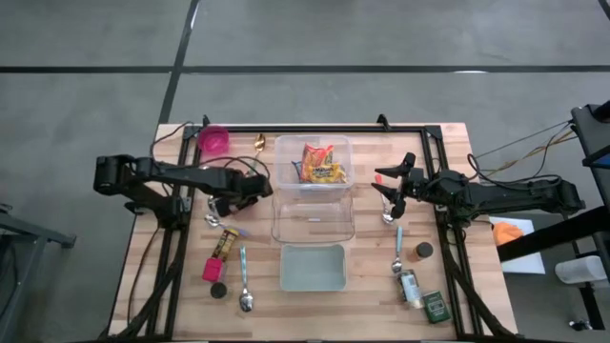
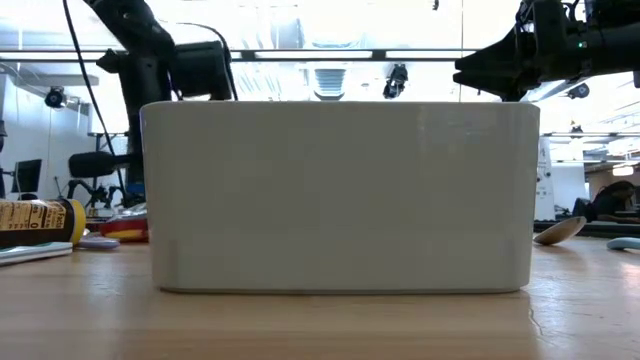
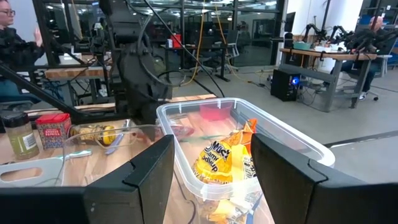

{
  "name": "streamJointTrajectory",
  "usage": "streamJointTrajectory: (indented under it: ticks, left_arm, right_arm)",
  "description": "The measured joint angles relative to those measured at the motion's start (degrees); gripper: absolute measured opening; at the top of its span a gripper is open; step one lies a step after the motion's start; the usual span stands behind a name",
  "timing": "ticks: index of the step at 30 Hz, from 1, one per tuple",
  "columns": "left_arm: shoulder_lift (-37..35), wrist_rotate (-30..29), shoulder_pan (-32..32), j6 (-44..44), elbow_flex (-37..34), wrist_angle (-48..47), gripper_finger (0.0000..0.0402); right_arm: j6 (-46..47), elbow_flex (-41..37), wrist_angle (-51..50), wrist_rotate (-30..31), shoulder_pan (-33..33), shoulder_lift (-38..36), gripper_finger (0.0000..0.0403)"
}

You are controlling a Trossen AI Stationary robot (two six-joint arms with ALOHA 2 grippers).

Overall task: Pick & Place Food Item
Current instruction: Put the red noodle pack into the white bin

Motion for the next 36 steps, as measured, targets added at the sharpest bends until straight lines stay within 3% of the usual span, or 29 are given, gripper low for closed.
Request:
streamJointTrajectory:
  ticks: [12, 19, 28, 36]
  left_arm:
    - [-11.1, -18.7, 0.0, 13.9, 3.1, 1.4, 0.0003]
    - [-17.4, -24.8, 0.0, 27.2, 3.1, 6.6, 0.0003]
    - [-21.4, -27.3, 0.0, 61.7, 3.1, 26.4, 0.0003]
    - [-18.6, -22.6, 0.0, 74.5, 3.1, 39.0, 0.0003]
  right_arm:
    - [0.0, 0.0, 0.0, 0.0, 0.0, 0.0, 0.0211]
    - [0.0, 0.0, 0.0, 0.0, 0.0, 0.0, 0.0211]
    - [0.0, 0.0, 0.0, 0.0, 0.0, 0.0, 0.0211]
    - [0.0, 0.0, 0.0, 0.0, 0.0, 0.0, 0.0211]
